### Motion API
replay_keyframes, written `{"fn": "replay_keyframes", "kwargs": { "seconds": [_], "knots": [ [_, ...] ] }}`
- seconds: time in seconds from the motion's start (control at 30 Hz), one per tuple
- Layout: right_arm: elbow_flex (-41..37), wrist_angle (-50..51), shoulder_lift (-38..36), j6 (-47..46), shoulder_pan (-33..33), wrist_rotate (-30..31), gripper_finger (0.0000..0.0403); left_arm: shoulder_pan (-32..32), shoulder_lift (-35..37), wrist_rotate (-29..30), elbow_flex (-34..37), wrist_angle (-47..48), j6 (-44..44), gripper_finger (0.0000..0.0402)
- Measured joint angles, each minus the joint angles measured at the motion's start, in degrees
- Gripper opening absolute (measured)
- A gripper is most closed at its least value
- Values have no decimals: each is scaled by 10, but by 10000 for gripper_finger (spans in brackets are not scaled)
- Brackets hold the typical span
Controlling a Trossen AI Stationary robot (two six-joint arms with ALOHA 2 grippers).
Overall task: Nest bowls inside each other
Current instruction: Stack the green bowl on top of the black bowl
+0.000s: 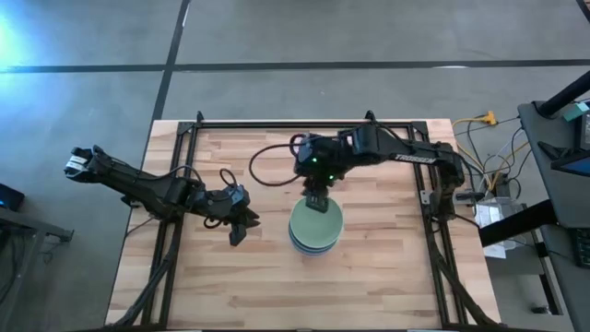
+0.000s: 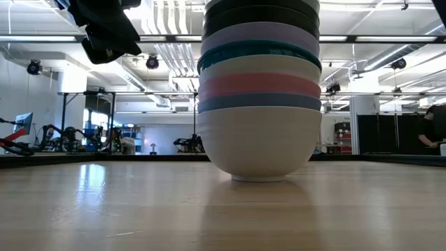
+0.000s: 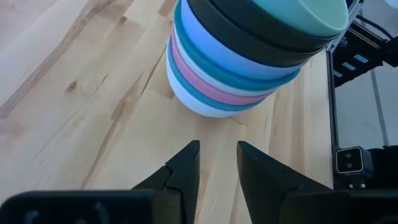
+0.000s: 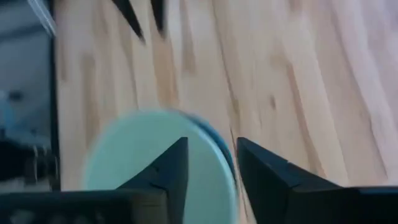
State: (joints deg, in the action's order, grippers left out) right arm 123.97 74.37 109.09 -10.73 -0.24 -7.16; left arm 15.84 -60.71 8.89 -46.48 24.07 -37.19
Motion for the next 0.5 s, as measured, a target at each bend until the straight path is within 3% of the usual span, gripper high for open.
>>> {"fn": "replay_keyframes", "kwargs": {
  "seconds": [0.1, 0.23, 0.5],
  "knots": [
    [-29, -99, -18, -10, 26, 62, 92, 0, 0, 0, 0, 0, 0, 90],
    [-77, -143, -42, 3, 69, 200, 22, 1, 0, -4, 1, 0, -2, 90],
    [-280, -326, -121, -70, 111, 266, 9, 2, 0, -4, 2, -12, 0, 90]
  ]
}}
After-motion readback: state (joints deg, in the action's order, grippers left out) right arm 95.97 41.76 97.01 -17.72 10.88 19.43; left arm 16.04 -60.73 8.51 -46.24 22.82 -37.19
